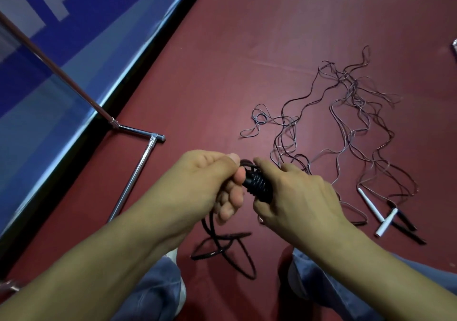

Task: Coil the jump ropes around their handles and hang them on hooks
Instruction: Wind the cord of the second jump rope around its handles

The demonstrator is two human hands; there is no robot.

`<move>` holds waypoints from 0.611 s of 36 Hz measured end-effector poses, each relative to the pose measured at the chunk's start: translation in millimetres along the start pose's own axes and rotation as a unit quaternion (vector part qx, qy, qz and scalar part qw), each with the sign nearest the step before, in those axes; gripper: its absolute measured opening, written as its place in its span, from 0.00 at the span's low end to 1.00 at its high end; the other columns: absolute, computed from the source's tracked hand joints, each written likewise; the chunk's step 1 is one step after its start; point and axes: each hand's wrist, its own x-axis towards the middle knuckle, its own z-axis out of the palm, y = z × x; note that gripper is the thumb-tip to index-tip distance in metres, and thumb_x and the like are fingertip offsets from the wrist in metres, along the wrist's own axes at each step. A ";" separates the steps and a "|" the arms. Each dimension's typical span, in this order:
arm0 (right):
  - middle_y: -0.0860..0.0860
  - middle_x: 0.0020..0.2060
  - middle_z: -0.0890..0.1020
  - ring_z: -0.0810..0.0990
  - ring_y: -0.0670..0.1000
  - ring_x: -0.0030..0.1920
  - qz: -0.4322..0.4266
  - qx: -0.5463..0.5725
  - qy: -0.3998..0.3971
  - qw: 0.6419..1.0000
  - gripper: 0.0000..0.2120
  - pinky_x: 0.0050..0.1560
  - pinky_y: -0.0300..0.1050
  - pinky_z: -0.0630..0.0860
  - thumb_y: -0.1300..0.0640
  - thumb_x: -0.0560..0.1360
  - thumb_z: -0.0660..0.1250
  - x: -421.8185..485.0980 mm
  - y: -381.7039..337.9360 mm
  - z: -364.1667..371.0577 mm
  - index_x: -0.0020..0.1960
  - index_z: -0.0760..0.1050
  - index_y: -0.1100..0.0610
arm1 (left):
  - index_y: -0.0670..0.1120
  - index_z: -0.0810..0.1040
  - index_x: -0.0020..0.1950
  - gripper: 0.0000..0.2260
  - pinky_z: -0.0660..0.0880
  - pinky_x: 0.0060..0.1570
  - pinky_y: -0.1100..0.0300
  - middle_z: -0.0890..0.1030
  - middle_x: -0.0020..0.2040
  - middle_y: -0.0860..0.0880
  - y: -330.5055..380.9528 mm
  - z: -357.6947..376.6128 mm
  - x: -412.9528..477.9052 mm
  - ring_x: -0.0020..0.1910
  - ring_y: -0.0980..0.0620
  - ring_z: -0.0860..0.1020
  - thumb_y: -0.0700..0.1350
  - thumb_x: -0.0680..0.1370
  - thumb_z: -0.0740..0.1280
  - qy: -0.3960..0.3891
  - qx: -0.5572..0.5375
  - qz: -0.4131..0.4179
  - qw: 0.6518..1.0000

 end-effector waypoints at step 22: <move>0.48 0.32 0.65 0.67 0.61 0.38 0.018 0.011 0.030 0.999 0.16 0.38 0.48 0.63 0.39 0.73 0.61 9.6 13.8 -19.4 0.45 0.65 0.51 | 0.47 0.78 0.37 0.14 0.56 0.26 0.61 0.69 0.26 0.49 -7.8 9.7 -9.3 0.24 0.54 0.60 0.50 0.79 0.61 -0.167 0.034 0.017 0.985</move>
